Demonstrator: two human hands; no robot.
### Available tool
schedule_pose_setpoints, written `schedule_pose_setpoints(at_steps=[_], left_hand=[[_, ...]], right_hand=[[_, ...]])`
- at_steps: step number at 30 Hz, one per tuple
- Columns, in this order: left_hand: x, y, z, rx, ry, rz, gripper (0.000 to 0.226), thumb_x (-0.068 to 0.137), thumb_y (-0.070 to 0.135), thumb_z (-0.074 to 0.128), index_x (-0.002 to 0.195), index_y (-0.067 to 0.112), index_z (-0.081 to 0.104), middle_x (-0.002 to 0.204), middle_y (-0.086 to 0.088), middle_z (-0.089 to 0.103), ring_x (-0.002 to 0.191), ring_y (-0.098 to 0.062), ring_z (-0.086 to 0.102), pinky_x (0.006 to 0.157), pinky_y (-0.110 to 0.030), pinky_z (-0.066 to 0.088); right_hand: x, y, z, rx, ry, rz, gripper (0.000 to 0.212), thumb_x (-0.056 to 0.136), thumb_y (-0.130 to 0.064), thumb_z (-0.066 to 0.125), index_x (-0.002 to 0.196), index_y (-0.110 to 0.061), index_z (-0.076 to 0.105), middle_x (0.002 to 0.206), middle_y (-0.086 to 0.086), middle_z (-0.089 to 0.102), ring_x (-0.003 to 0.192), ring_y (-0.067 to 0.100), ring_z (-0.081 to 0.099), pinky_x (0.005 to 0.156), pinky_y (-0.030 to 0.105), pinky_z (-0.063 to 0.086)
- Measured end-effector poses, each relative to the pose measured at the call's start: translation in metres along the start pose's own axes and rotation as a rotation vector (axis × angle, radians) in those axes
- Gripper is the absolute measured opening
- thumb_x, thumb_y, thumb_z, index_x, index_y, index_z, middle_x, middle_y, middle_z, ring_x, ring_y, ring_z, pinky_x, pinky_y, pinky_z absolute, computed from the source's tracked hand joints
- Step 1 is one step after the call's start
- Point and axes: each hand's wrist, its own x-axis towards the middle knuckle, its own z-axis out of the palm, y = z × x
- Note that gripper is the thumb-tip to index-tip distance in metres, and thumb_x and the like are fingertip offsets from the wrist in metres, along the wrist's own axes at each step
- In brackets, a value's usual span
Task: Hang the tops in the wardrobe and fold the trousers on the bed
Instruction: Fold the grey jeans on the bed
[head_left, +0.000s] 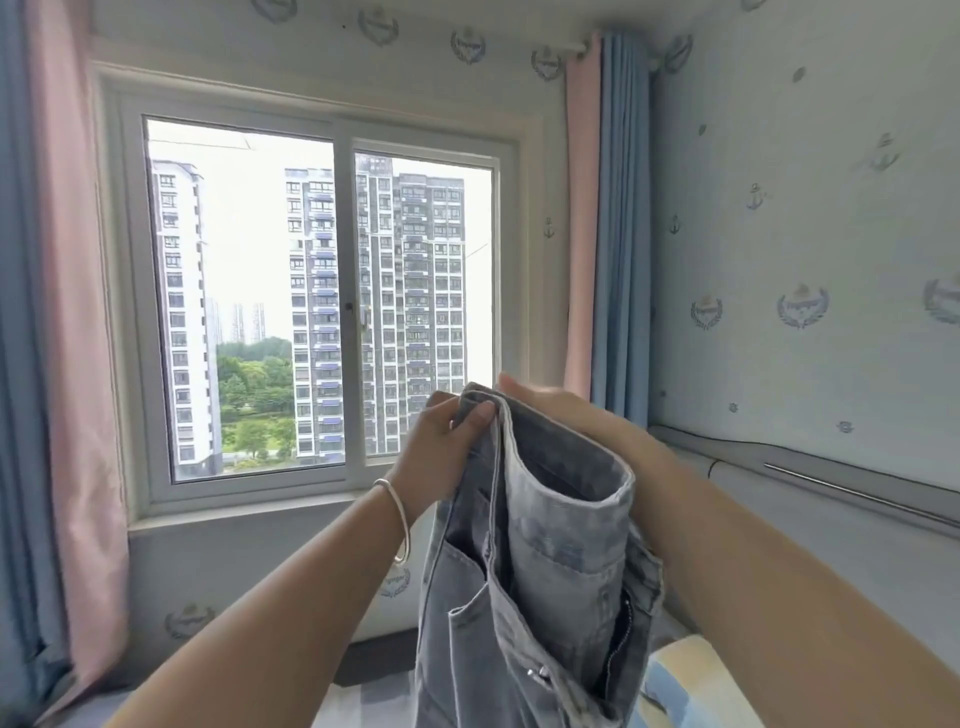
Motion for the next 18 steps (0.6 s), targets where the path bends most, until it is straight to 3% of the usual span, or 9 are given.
schedule_pose_setpoints(at_steps=[3, 5, 8, 10, 12, 14, 16, 18], left_hand=[[-0.004, 0.000, -0.007, 0.245, 0.157, 0.037, 0.031, 0.091, 0.030, 0.056, 0.081, 0.005, 0.069, 0.075, 0.005, 0.045, 0.070, -0.009, 0.047, 0.065, -0.019, 0.029], [-0.007, 0.001, -0.009, 0.324, 0.190, 0.053, 0.029, 0.092, 0.033, 0.055, 0.083, 0.010, 0.071, 0.081, 0.001, 0.050, 0.075, -0.014, 0.049, 0.062, -0.018, 0.026], [-0.012, 0.009, -0.006, 0.357, 0.170, 0.068, 0.030, 0.094, 0.036, 0.051, 0.079, 0.013, 0.065, 0.084, -0.003, 0.057, 0.079, -0.020, 0.053, 0.066, -0.021, 0.029], [-0.016, 0.019, -0.010, 0.359, 0.147, 0.068, 0.029, 0.095, 0.038, 0.048, 0.081, 0.017, 0.062, 0.081, -0.003, 0.062, 0.078, -0.020, 0.056, 0.067, -0.025, 0.035], [-0.018, 0.029, -0.019, 0.249, 0.140, 0.081, 0.025, 0.096, 0.037, 0.046, 0.081, 0.024, 0.061, 0.076, 0.004, 0.063, 0.073, -0.014, 0.058, 0.067, -0.024, 0.042], [-0.020, 0.036, -0.030, 0.100, 0.089, 0.107, 0.019, 0.095, 0.033, 0.049, 0.082, 0.027, 0.061, 0.075, 0.011, 0.063, 0.066, 0.000, 0.061, 0.063, -0.015, 0.048], [-0.021, 0.036, -0.037, 0.076, -0.014, 0.114, 0.005, 0.089, 0.027, 0.060, 0.092, 0.024, 0.063, 0.082, 0.012, 0.066, 0.067, 0.009, 0.062, 0.064, -0.009, 0.050], [-0.019, 0.030, -0.036, 0.086, -0.013, 0.095, 0.014, 0.084, 0.021, 0.068, 0.099, 0.019, 0.065, 0.089, 0.005, 0.069, 0.081, -0.004, 0.067, 0.076, -0.022, 0.054]], right_hand=[[-0.021, -0.021, -0.013, -0.196, -0.213, 0.056, 0.077, 0.075, -0.074, 0.035, 0.132, -0.025, 0.049, 0.125, 0.000, 0.058, 0.110, 0.020, 0.059, 0.100, 0.037, 0.044], [-0.027, -0.034, -0.007, -0.586, -0.274, 0.148, 0.068, 0.076, -0.063, 0.055, 0.133, -0.027, 0.045, 0.123, -0.008, 0.054, 0.107, 0.016, 0.057, 0.097, 0.036, 0.046], [-0.013, -0.025, 0.005, -1.085, -0.108, 0.124, 0.050, 0.074, -0.044, 0.072, 0.115, -0.021, 0.056, 0.113, -0.003, 0.060, 0.100, 0.018, 0.059, 0.082, 0.031, 0.050], [-0.008, -0.013, 0.005, -1.108, 0.041, 0.030, 0.034, 0.077, -0.038, 0.072, 0.101, -0.017, 0.060, 0.104, 0.002, 0.061, 0.095, 0.019, 0.059, 0.075, 0.028, 0.046], [-0.010, -0.015, -0.003, -0.964, 0.092, 0.003, 0.036, 0.078, -0.040, 0.071, 0.102, -0.015, 0.063, 0.102, 0.001, 0.063, 0.092, 0.017, 0.060, 0.080, 0.029, 0.048], [-0.013, -0.025, -0.006, -0.840, 0.136, -0.087, 0.037, 0.076, -0.041, 0.073, 0.100, -0.014, 0.067, 0.097, 0.001, 0.066, 0.090, 0.016, 0.062, 0.085, 0.031, 0.051], [-0.014, -0.032, -0.004, -0.807, 0.179, -0.187, 0.033, 0.074, -0.043, 0.074, 0.090, -0.014, 0.068, 0.087, 0.001, 0.068, 0.085, 0.017, 0.063, 0.080, 0.031, 0.051], [-0.014, -0.030, 0.001, -0.944, 0.234, -0.253, 0.038, 0.074, -0.052, 0.070, 0.085, -0.015, 0.067, 0.080, 0.000, 0.066, 0.082, 0.019, 0.063, 0.078, 0.034, 0.050]])
